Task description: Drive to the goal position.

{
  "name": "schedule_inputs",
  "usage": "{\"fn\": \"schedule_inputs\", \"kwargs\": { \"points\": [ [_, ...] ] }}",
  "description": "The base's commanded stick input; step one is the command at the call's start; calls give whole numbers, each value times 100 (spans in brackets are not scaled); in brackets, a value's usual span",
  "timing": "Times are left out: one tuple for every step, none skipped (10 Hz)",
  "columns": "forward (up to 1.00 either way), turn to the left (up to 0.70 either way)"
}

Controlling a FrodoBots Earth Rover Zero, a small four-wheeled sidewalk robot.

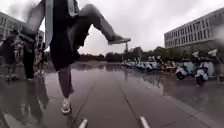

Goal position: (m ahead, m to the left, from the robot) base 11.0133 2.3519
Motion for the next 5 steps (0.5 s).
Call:
{"fn": "schedule_inputs", "kwargs": {
  "points": [
    [4,0],
    [7,0],
    [8,0],
    [7,0],
    [9,0]
  ]
}}
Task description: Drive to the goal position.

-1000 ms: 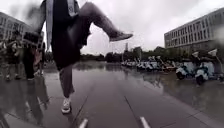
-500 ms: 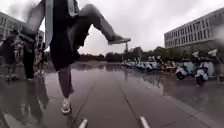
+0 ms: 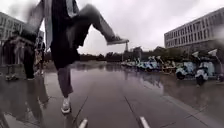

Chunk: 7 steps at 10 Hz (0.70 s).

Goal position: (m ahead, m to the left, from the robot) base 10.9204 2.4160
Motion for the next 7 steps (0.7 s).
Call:
{"fn": "schedule_inputs", "kwargs": {
  "points": [
    [14,0],
    [26,0],
    [100,0],
    [100,0],
    [100,0],
    [100,0],
    [100,0]
  ]
}}
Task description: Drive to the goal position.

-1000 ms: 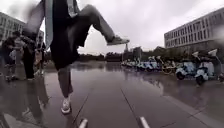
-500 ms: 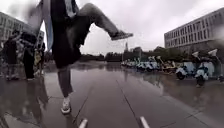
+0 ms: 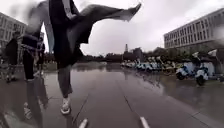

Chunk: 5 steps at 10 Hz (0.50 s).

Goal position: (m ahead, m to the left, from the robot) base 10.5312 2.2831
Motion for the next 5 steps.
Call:
{"fn": "schedule_inputs", "kwargs": {
  "points": [
    [100,0],
    [100,0],
    [100,0],
    [100,0],
    [100,0]
  ]
}}
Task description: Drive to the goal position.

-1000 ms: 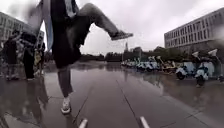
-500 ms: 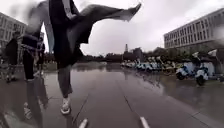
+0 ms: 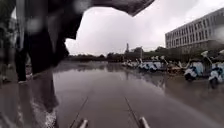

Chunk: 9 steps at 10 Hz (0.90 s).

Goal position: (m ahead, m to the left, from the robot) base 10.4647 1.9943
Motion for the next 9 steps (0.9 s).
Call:
{"fn": "schedule_inputs", "kwargs": {
  "points": [
    [100,0],
    [100,0],
    [74,0],
    [7,0],
    [7,0],
    [7,0],
    [6,0],
    [5,0],
    [2,0]
  ]
}}
